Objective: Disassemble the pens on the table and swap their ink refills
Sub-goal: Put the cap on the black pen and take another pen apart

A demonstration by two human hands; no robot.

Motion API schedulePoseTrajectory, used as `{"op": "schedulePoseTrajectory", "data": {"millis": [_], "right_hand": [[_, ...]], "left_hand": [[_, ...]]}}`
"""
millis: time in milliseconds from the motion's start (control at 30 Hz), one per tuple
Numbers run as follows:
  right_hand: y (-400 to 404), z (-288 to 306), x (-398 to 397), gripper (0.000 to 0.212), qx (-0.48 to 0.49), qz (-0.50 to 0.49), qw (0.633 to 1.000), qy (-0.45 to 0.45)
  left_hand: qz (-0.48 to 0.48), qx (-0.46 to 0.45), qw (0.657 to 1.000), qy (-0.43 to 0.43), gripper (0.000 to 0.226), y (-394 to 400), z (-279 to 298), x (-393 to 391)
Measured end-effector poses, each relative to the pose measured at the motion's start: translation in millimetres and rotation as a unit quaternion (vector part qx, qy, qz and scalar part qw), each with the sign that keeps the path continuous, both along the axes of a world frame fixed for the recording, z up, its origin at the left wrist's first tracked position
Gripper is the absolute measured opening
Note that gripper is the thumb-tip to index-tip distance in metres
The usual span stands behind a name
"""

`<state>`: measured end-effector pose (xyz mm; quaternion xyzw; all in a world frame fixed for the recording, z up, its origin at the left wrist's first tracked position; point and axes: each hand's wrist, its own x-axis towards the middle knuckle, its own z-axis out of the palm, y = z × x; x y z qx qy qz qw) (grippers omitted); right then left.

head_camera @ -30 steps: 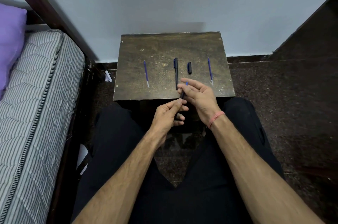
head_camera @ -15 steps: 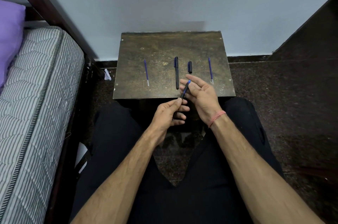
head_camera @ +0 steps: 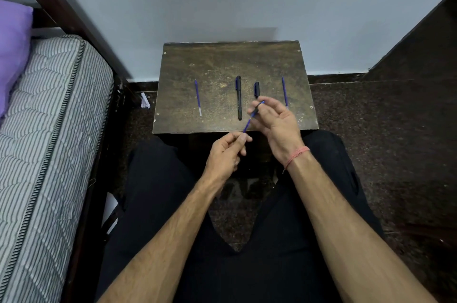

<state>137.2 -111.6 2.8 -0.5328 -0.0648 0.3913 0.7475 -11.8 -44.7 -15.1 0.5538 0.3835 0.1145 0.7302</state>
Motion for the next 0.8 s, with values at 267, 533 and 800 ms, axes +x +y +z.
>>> {"op": "schedulePoseTrajectory", "data": {"millis": [267,533,800], "right_hand": [[3.2,-13.5,35.5,0.03,-0.222,-0.094,0.952,-0.186],[23.0,-23.8,39.2,0.021,-0.391,-0.031,0.824,-0.409],[31.8,-21.6,45.0,0.018,-0.421,-0.017,0.79,-0.447]], "left_hand": [[0.019,0.006,1.0,0.016,0.031,1.6,-2.9,-5.1],[0.02,0.007,1.0,0.02,0.033,2.5,-4.6,-6.7],[0.032,0.001,0.999,0.017,0.034,3.6,-2.6,-6.9]]}}
